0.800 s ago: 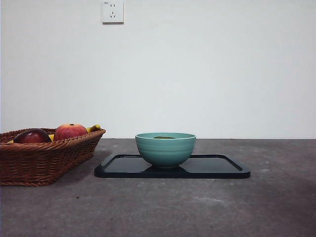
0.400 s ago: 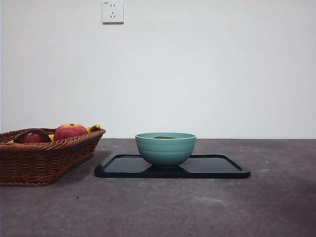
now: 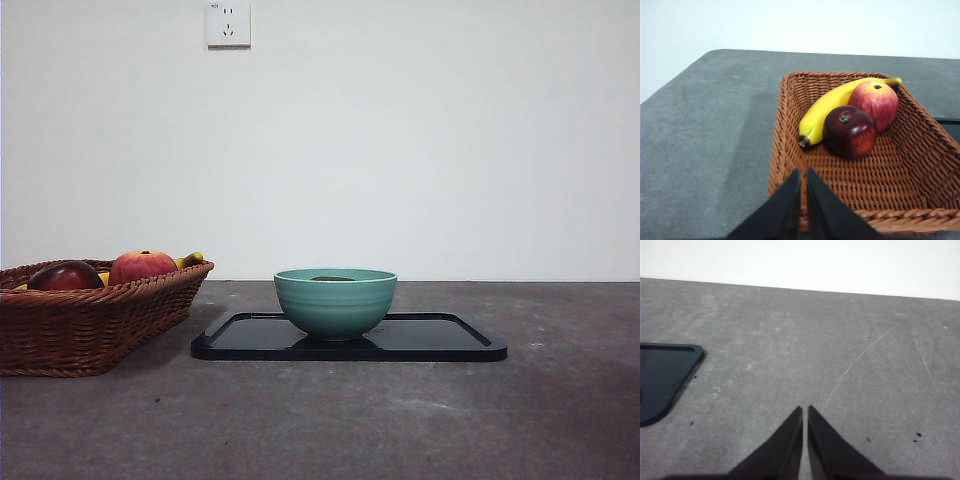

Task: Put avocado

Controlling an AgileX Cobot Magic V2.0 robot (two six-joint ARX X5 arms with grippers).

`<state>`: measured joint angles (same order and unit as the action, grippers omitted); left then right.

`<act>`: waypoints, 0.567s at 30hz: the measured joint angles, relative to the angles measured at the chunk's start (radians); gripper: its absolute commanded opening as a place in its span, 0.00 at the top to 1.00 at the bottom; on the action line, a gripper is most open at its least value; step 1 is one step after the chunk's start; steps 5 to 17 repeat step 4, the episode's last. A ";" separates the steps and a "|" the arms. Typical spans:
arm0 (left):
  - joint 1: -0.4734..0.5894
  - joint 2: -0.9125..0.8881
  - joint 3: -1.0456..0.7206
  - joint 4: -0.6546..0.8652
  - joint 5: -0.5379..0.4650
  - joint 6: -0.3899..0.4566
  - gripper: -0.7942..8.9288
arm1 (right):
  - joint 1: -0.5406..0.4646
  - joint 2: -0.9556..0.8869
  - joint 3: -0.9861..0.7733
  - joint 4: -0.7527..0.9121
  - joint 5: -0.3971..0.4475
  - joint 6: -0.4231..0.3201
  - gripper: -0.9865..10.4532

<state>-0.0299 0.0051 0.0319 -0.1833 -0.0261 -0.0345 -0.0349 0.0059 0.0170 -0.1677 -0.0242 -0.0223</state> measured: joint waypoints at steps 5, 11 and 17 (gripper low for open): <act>0.000 0.000 0.000 0.000 0.000 0.000 0.90 | 0.000 0.000 0.000 0.000 0.000 0.000 0.91; 0.000 0.000 0.000 0.000 0.000 0.000 0.90 | 0.000 0.000 0.000 0.000 0.000 0.000 0.91; 0.000 0.000 0.000 0.000 0.000 0.000 0.90 | 0.000 0.000 0.000 0.000 0.000 0.000 0.91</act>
